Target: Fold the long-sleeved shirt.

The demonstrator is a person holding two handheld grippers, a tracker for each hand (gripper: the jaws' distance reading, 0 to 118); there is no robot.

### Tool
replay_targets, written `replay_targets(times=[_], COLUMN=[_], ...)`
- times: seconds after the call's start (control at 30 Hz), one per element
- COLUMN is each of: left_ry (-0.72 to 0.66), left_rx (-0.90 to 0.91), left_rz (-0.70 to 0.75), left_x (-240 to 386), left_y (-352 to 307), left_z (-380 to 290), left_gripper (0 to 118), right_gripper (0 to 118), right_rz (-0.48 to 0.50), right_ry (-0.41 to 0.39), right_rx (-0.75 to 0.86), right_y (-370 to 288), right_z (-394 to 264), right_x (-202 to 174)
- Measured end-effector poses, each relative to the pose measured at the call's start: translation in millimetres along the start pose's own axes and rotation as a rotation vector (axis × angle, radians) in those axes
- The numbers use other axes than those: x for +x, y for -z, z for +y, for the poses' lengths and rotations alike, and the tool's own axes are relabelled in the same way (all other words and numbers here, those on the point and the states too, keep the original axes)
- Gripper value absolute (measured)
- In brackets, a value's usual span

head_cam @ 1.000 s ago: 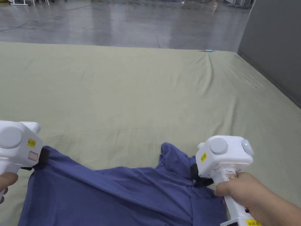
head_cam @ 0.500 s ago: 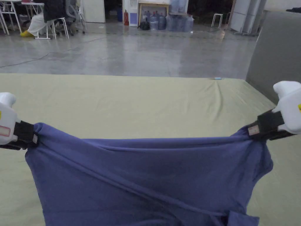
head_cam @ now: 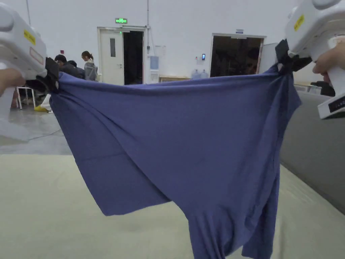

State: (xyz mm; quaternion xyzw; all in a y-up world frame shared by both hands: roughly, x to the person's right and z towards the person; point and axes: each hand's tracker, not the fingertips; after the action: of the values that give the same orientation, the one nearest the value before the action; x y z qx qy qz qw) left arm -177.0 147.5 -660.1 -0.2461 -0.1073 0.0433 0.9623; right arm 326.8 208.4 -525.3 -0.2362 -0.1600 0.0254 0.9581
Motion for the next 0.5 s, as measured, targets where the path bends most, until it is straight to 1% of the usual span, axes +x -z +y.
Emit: replay_targets(times=[0.13,0.2,0.23,0.27,0.37,0.43,0.5], left_ry=[-0.030,-0.028,-0.033,-0.039,-0.043,-0.038,-0.017], left_rx=[0.124,0.201,0.192,0.189,0.195,0.179,0.139], left_rz=[0.013,0.020,0.023,0.026,0.036,0.034,0.044], left_x=[19.5,31.1,33.2,34.4,36.8,35.6,31.7], left_y=[-24.4,-38.6,-40.2,-40.3,-38.3,-28.8,-10.7], left_z=[53.8,62.9,67.0,70.2,61.6,47.8,26.3], left_gripper=[0,0,0,0,0,0,0], right_gripper=[0,0,0,0,0,0,0], right_rz=[-0.069,-0.092,-0.101,-0.089,-0.089,-0.081,-0.057], right_ry=[-0.019,0.005,0.026,0.037,0.047,0.026,-0.033], right_rx=[0.121,0.141,0.167,0.182,0.191,0.175,0.120], right_y=[-21.1,-24.0,-29.5,-33.5,-36.4,-17.6,4.7], right_z=[55.8,74.1,81.6,85.9,87.9,78.5,53.8], right_x=[-4.3,-0.5,0.4,0.4,-1.8,-3.9,-7.4])
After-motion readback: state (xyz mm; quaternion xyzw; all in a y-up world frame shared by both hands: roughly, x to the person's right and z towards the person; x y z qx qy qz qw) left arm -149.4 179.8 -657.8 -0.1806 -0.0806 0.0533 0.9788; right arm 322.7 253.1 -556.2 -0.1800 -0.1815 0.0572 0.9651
